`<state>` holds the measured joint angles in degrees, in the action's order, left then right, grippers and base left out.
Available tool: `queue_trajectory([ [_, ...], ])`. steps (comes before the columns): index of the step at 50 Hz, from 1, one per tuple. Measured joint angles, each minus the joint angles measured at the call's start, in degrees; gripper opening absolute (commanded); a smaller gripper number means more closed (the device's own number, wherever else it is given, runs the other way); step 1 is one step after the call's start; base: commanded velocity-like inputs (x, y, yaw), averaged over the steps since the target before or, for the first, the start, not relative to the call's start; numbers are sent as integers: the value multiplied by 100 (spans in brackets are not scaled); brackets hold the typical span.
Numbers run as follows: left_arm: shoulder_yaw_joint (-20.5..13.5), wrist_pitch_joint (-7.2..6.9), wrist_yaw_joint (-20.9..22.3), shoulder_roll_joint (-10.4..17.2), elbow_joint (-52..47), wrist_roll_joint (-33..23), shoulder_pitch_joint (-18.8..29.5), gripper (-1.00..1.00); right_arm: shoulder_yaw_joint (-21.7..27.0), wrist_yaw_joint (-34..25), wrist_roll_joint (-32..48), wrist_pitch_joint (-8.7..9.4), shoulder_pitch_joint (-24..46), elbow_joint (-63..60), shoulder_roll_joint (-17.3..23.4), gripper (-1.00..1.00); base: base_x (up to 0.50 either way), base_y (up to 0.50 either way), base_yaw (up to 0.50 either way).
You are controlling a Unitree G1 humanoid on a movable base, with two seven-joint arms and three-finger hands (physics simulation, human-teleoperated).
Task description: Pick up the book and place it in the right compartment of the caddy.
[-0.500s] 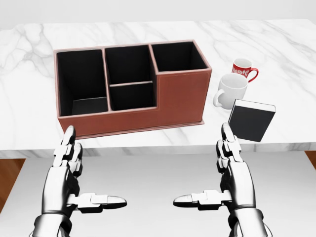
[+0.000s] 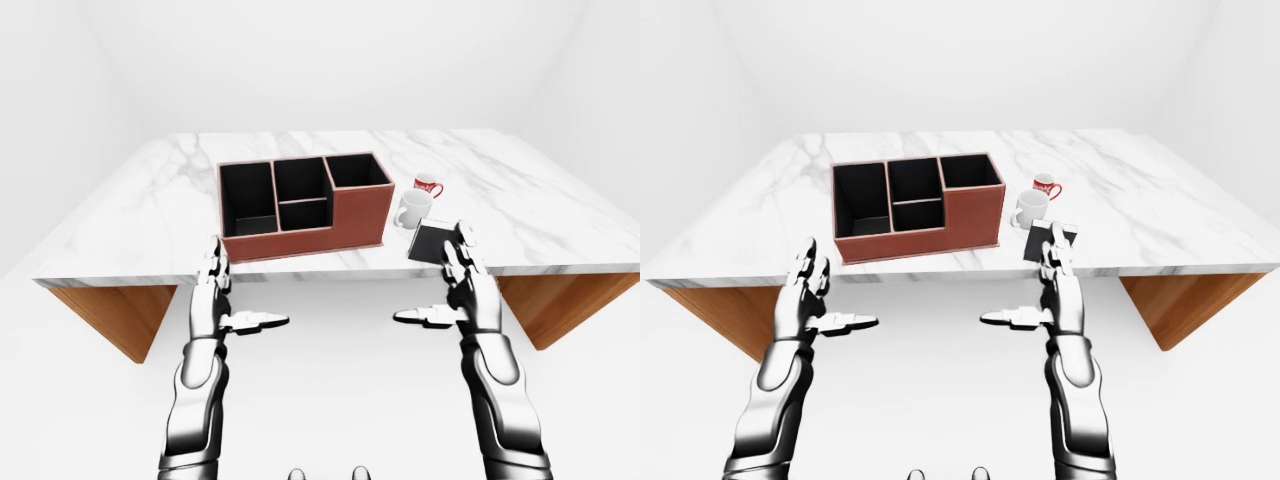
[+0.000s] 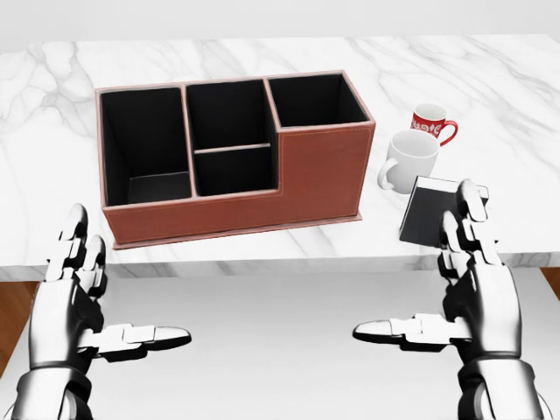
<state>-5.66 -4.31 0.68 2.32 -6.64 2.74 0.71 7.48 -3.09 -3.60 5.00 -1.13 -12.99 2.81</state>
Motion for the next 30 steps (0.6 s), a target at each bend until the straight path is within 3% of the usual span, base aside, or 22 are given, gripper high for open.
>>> queue_trajectory([
  [2,-133,-68,-52,43,-127,67,31,100,172,-6,-92,0,3,-275,46,100,0,0,0],
  [19,-1370,-69,-970,398,-1125,960,156,100,1753,231,-1125,0,14,-2570,329,100,0,0,0],
  [30,-1756,-69,-1345,523,-1426,1267,134,100,2182,391,-1487,0,-11,-3086,416,100,0,0,0],
])
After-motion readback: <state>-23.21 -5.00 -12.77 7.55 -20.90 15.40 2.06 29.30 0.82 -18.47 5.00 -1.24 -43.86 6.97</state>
